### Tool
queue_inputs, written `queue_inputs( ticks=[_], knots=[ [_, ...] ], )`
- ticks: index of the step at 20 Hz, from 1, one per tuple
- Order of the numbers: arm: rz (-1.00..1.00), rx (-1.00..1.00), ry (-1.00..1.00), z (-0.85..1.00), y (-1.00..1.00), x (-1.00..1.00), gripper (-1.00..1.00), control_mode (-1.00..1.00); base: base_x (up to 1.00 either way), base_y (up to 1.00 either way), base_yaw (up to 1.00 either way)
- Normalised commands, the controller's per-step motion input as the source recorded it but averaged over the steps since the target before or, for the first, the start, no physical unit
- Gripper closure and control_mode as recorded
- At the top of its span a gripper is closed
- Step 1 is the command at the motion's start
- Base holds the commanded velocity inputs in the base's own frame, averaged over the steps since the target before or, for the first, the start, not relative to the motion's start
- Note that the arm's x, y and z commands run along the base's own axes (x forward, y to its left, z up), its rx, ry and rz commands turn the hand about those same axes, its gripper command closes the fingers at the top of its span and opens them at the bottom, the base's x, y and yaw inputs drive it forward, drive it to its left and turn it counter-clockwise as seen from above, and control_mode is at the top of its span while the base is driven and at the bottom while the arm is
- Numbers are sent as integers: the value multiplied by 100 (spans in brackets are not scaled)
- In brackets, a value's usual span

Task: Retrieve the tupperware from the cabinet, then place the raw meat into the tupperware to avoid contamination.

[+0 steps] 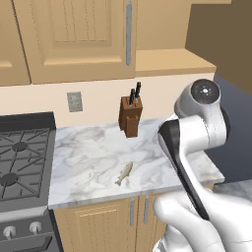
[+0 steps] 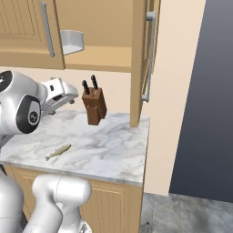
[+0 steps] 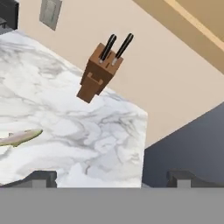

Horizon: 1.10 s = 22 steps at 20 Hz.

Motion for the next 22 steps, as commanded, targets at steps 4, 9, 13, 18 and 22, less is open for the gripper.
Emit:
queue_inputs(
  ticks=[4, 9, 13, 18, 22],
  knots=[
    [15, 8, -9, 41, 38, 0, -100, -100, 0, 0, 0],
    [13, 11, -14, 40, 28, 0, -100, -100, 0, 0, 0],
    [12, 11, -19, 38, 28, 0, -100, -100, 0, 0, 0],
    [9, 10, -23, 35, 36, 4, -100, -100, 0, 0, 0],
    [6, 8, -25, 31, 45, 11, -100, -100, 0, 0, 0]
  ],
)
